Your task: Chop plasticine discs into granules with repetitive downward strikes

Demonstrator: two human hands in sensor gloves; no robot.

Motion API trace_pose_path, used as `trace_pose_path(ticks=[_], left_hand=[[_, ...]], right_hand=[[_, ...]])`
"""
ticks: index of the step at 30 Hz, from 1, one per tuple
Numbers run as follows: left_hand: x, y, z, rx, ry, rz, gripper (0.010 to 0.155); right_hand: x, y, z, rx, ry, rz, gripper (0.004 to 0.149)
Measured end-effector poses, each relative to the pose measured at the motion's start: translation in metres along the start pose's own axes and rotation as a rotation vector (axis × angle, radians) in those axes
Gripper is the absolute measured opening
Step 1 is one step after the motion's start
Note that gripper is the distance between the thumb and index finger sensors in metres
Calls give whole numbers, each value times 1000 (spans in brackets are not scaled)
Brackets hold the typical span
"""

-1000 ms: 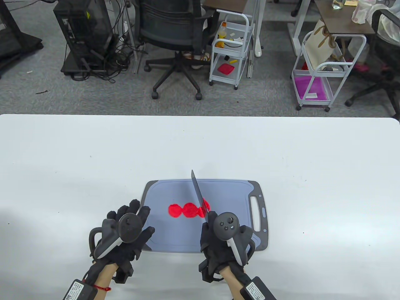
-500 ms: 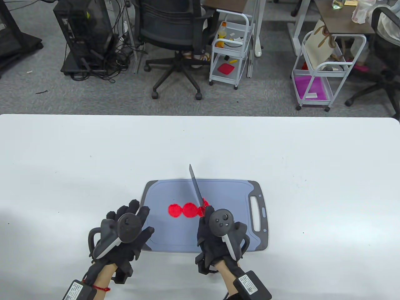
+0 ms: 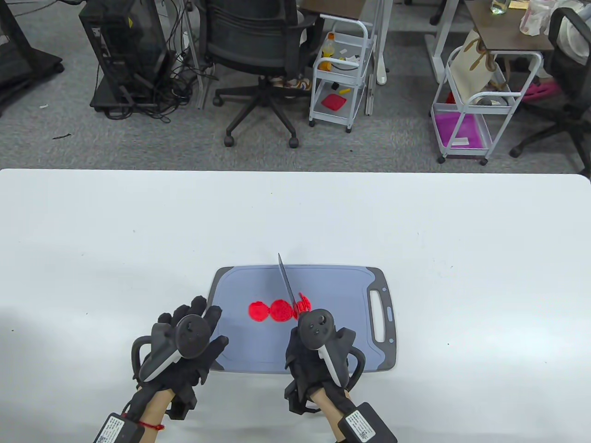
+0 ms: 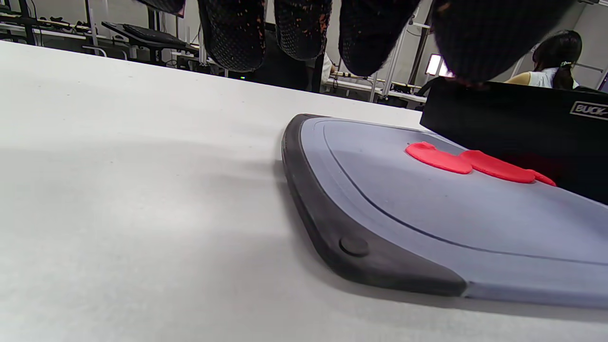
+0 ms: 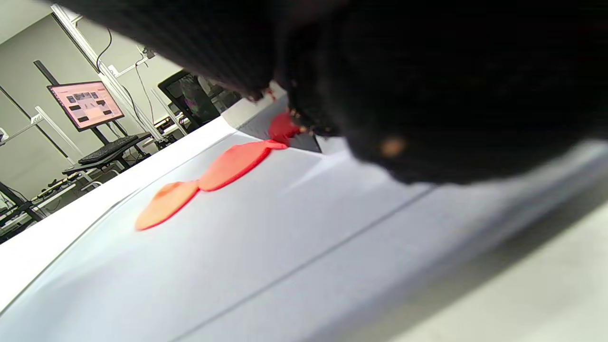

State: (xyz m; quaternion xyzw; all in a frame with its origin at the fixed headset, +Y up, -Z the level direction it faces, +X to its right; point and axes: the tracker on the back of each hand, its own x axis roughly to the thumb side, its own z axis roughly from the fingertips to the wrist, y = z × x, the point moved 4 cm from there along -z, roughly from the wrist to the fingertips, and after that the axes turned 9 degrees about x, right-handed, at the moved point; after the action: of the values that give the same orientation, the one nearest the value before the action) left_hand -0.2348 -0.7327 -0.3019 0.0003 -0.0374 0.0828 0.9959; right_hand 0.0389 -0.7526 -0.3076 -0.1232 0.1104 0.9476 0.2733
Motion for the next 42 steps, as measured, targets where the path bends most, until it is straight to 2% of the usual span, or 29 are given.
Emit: trace_pose_path(ticks=[7, 12, 15, 20, 23, 24, 27, 32, 34, 38, 42], left_hand=[[1, -2, 0, -10, -7, -3, 71], [1, -1, -1, -10, -2, -2, 71], [1, -2, -1, -12, -5, -6, 71], [1, -1, -1, -11, -3, -4, 71], [1, -2, 0, -12, 0, -3, 71], [1, -2, 0, -16, 0, -3, 71], [3, -3, 1, -20, -6, -4, 71], [1, -3, 0, -23, -1, 1, 71], [1, -3, 0, -24, -1, -3, 71], [0, -2, -1, -18, 6, 7, 71], [1, -2, 0, -20, -4, -5, 71]], right_hand=[[-12, 0, -9, -26, -77, -124, 47], [-8, -17, 2, -47, -91, -138, 47], [-5, -9, 7, 13, -64, -98, 49], [2, 1, 6, 8, -32, -2, 49], [13, 1, 1, 71, 22, 48, 47], [15, 2, -1, 100, 38, 33, 46], [13, 13, -5, 25, -17, 6, 44], [-5, 9, -13, 129, 17, -138, 44], [-8, 6, -12, 132, 3, -164, 44], [-5, -4, -4, 54, -48, -93, 44], [4, -1, -3, 73, -79, -82, 44]])
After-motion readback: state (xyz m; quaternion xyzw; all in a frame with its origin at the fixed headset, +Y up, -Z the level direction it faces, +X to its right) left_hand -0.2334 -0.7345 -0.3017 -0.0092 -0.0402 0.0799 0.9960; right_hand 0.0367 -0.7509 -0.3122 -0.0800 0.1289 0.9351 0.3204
